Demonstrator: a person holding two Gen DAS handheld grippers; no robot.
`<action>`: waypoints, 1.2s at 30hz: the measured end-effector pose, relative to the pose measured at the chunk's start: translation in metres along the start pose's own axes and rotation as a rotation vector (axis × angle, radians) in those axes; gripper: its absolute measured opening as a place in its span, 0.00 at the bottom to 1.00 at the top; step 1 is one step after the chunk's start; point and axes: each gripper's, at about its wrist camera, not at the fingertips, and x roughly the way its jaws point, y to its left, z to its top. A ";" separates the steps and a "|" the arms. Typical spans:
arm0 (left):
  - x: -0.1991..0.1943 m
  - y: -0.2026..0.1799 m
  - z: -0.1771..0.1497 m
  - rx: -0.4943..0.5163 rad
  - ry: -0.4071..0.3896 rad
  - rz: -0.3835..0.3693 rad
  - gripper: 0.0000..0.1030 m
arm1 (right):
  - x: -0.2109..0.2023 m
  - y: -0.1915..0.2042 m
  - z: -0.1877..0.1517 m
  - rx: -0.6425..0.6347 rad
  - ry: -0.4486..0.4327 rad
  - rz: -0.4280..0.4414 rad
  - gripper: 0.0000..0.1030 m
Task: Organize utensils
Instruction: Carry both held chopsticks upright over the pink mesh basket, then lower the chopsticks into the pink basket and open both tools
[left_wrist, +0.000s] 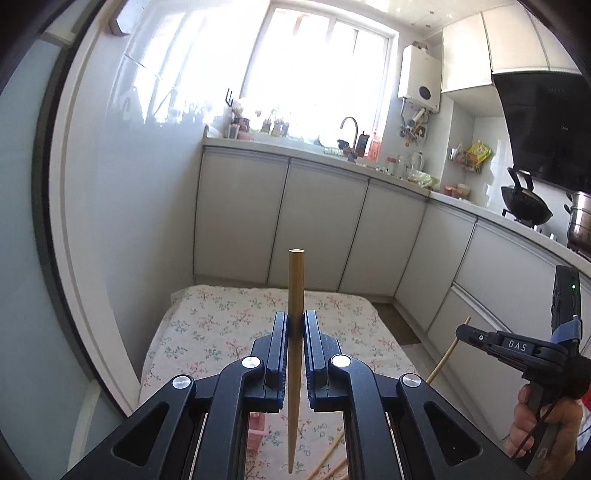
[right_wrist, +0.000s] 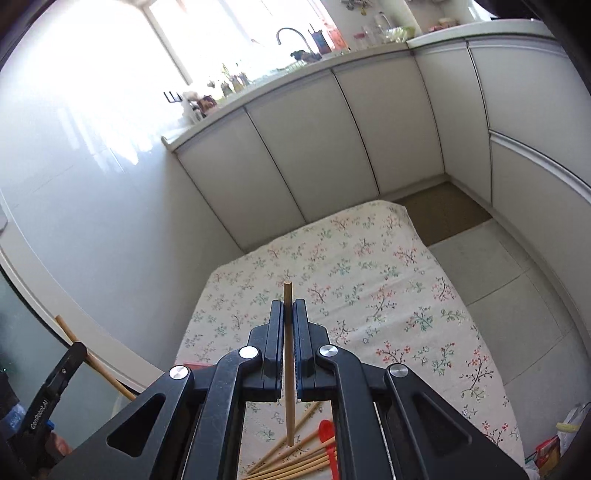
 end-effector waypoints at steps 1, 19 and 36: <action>-0.004 0.002 0.003 -0.003 -0.024 0.006 0.08 | -0.003 0.003 0.002 -0.007 -0.011 0.010 0.04; 0.058 0.042 -0.003 0.014 -0.117 0.158 0.08 | 0.013 0.079 0.016 -0.031 -0.119 0.198 0.04; 0.129 0.048 -0.033 0.044 0.050 0.188 0.08 | 0.125 0.101 -0.024 -0.057 -0.026 0.234 0.04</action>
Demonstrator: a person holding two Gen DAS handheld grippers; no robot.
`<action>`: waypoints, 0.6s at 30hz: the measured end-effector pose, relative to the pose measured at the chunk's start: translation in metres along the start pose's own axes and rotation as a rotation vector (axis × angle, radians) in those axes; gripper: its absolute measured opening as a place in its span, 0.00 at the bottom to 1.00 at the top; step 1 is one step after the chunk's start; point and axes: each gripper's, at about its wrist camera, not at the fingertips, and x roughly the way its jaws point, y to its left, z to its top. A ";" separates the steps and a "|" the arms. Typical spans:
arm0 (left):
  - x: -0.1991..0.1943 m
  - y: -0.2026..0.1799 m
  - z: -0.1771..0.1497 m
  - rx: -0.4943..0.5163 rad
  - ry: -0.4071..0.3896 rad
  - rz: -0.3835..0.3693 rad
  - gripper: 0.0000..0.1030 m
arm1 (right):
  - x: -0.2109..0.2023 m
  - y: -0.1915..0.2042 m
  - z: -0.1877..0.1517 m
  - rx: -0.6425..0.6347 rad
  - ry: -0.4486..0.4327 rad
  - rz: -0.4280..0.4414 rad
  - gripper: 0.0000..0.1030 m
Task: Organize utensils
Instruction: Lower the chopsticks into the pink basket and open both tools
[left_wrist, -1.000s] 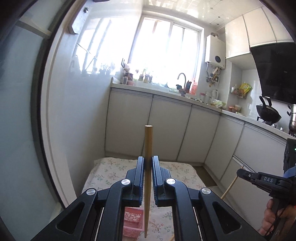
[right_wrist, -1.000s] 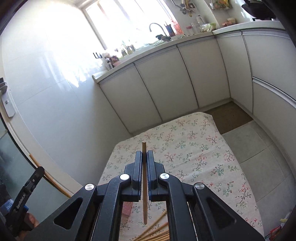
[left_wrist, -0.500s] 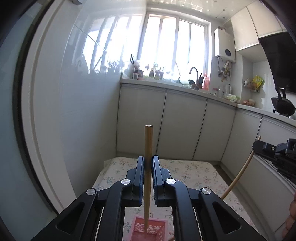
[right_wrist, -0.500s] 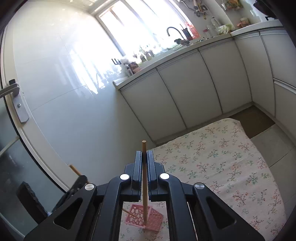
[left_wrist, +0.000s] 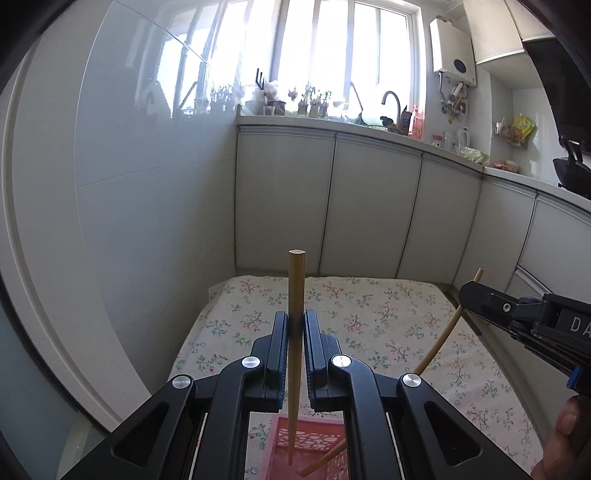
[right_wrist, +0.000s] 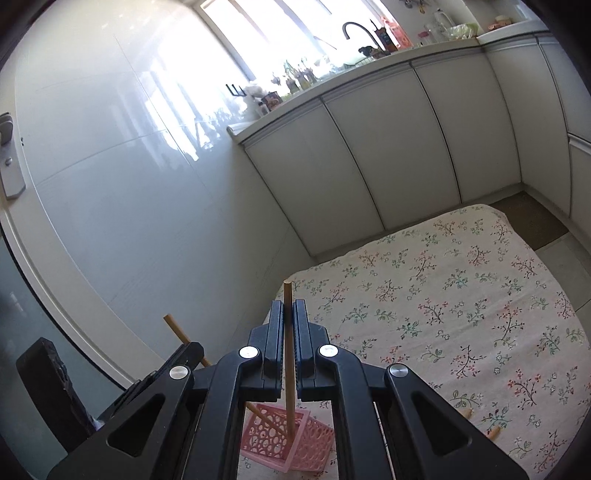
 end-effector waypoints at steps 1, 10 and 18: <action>0.000 0.000 -0.001 0.001 0.003 -0.001 0.08 | 0.003 0.000 -0.002 -0.002 0.008 0.004 0.05; -0.009 -0.002 -0.003 0.016 0.023 0.015 0.22 | 0.006 0.001 -0.008 -0.004 0.056 0.034 0.07; -0.034 -0.012 -0.001 0.024 0.037 0.020 0.56 | -0.026 -0.002 0.003 0.003 0.055 0.017 0.32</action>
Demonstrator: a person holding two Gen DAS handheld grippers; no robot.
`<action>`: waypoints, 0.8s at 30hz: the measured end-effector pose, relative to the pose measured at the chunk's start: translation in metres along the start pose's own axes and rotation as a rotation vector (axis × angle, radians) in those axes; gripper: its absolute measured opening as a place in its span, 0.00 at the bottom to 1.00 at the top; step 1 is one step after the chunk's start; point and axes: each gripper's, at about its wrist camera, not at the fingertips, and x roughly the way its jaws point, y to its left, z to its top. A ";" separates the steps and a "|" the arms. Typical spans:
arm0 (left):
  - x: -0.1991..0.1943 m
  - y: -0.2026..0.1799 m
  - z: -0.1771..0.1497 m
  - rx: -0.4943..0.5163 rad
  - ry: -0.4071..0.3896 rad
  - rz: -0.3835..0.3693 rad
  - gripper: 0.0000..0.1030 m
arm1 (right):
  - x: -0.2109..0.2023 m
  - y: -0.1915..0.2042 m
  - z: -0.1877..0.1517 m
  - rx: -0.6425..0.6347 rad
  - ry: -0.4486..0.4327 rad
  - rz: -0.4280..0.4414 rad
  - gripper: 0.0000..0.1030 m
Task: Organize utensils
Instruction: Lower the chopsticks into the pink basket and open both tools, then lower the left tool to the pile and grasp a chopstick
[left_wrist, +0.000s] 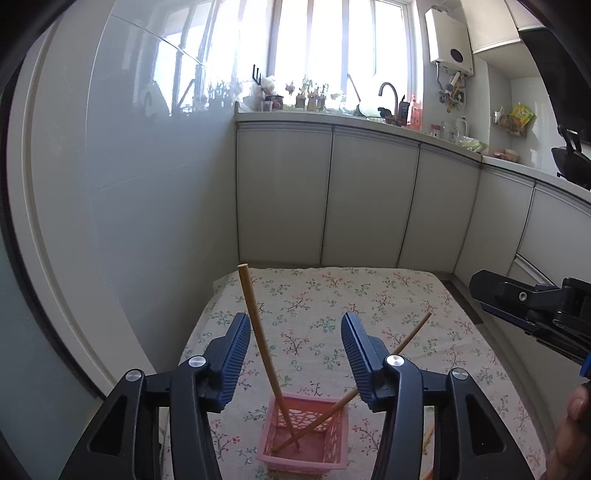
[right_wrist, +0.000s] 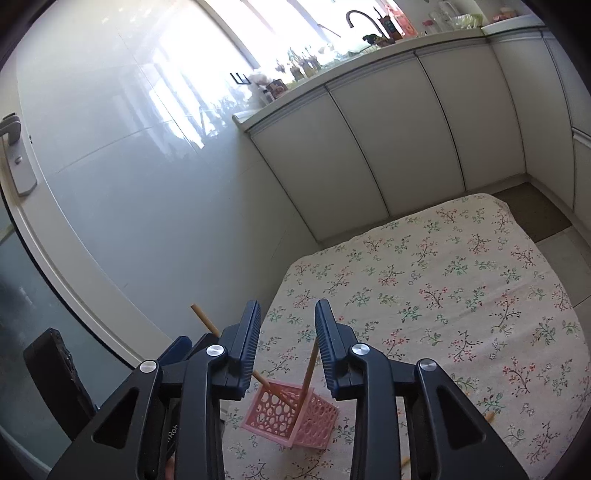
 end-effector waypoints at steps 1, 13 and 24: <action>-0.003 -0.001 -0.001 -0.001 0.005 0.000 0.59 | -0.005 -0.001 0.000 -0.004 0.003 -0.009 0.34; -0.024 -0.026 -0.022 0.045 0.119 -0.014 0.84 | -0.064 -0.036 -0.002 -0.055 0.115 -0.159 0.65; -0.019 -0.067 -0.059 0.136 0.323 -0.100 0.85 | -0.080 -0.095 -0.033 -0.006 0.291 -0.325 0.72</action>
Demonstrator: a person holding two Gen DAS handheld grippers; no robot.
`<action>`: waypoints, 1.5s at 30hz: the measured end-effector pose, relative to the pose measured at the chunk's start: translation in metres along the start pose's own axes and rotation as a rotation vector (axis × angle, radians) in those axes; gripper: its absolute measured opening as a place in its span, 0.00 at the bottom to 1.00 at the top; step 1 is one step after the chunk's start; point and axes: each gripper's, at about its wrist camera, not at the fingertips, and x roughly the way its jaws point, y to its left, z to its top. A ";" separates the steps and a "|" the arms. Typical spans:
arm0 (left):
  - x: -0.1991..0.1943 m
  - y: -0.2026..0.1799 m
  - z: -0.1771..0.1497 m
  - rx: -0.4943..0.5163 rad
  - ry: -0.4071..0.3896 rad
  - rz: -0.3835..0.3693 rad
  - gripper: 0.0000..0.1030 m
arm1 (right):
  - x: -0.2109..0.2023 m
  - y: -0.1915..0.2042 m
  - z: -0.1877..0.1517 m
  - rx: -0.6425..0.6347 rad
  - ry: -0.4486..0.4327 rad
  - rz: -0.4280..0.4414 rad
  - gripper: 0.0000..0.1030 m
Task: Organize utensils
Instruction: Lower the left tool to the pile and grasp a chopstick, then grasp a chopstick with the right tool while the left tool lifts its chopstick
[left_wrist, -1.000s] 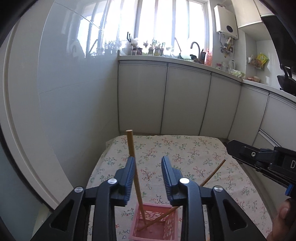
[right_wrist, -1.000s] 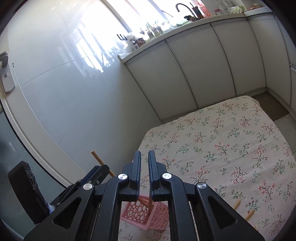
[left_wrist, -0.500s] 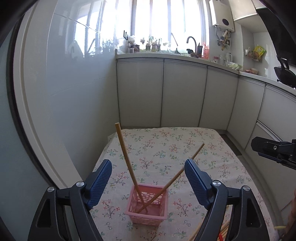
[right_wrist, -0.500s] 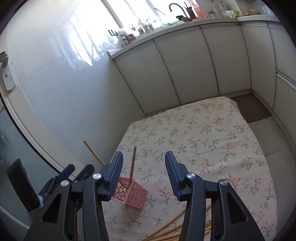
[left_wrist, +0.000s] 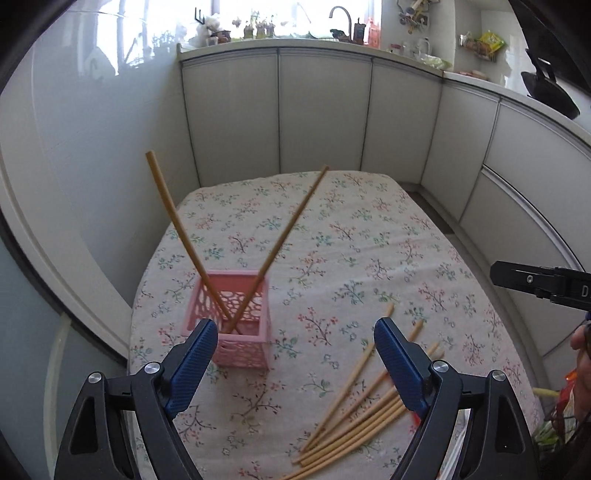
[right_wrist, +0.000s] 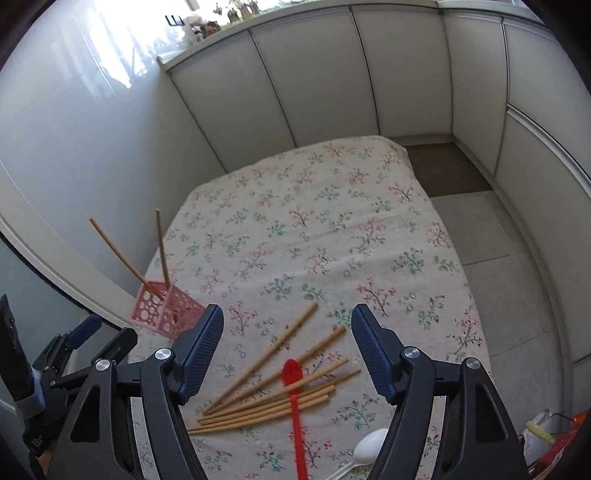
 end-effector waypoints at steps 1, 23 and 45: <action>0.001 -0.005 -0.001 0.011 0.008 -0.006 0.85 | 0.002 -0.004 -0.003 0.007 0.019 -0.012 0.72; 0.137 -0.085 -0.011 0.069 0.323 -0.136 0.52 | 0.050 -0.091 -0.037 0.221 0.327 -0.135 0.72; 0.180 -0.088 0.000 0.054 0.355 -0.146 0.07 | 0.097 -0.092 -0.037 0.272 0.430 -0.070 0.72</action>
